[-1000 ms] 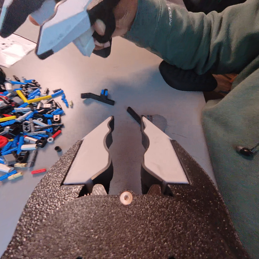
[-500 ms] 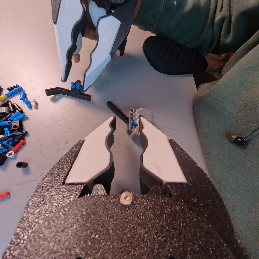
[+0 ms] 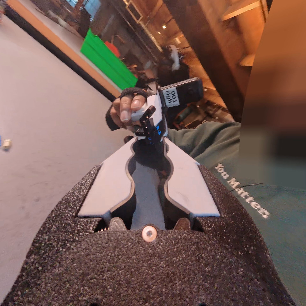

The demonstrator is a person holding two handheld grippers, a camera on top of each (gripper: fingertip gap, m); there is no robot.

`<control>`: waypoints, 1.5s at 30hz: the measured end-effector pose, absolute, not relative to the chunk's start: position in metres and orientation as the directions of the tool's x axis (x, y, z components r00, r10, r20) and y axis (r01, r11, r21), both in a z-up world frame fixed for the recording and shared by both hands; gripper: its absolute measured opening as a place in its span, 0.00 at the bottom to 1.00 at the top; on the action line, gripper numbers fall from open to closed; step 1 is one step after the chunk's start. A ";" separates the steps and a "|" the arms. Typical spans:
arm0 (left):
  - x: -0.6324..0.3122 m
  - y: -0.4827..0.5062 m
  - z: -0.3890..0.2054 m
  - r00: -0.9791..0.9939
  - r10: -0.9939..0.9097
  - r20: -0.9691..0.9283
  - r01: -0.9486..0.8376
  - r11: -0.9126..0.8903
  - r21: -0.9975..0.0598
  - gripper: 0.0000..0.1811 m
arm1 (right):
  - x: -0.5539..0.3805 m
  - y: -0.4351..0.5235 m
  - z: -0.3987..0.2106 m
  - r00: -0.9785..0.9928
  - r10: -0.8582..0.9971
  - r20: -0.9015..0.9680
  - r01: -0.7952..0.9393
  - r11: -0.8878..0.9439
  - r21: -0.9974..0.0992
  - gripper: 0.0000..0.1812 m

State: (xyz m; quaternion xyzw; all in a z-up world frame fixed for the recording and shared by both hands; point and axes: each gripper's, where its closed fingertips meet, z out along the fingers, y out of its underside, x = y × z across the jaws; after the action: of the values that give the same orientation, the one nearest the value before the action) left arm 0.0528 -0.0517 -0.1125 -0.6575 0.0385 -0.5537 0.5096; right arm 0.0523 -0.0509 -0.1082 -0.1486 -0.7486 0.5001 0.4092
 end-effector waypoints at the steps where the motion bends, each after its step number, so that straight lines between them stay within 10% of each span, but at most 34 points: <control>1: 0.057 -0.055 -0.110 0.346 -0.630 0.695 0.513 -0.493 -0.702 0.14 | 0.053 -0.055 -0.107 -0.612 0.621 0.490 -0.205 0.474 -0.856 0.08; 32: 0.014 -0.061 -0.116 0.426 -0.521 0.739 0.550 -0.500 -0.669 0.03 | 0.076 -0.002 -0.094 -0.640 0.701 0.315 -0.022 0.392 -0.920 0.07; 45: 0.046 -0.052 -0.217 0.802 -0.404 0.440 0.019 -0.718 -0.695 0.06 | 0.063 -0.026 -0.140 -0.686 0.675 0.271 0.031 0.399 -0.916 0.08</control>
State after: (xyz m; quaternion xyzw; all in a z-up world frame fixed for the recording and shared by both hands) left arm 0.0459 -0.0518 -0.2171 -0.8788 0.1094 -0.2948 0.3590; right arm 0.0633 -0.0256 -0.1400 -0.2288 -0.7714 0.4981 0.3231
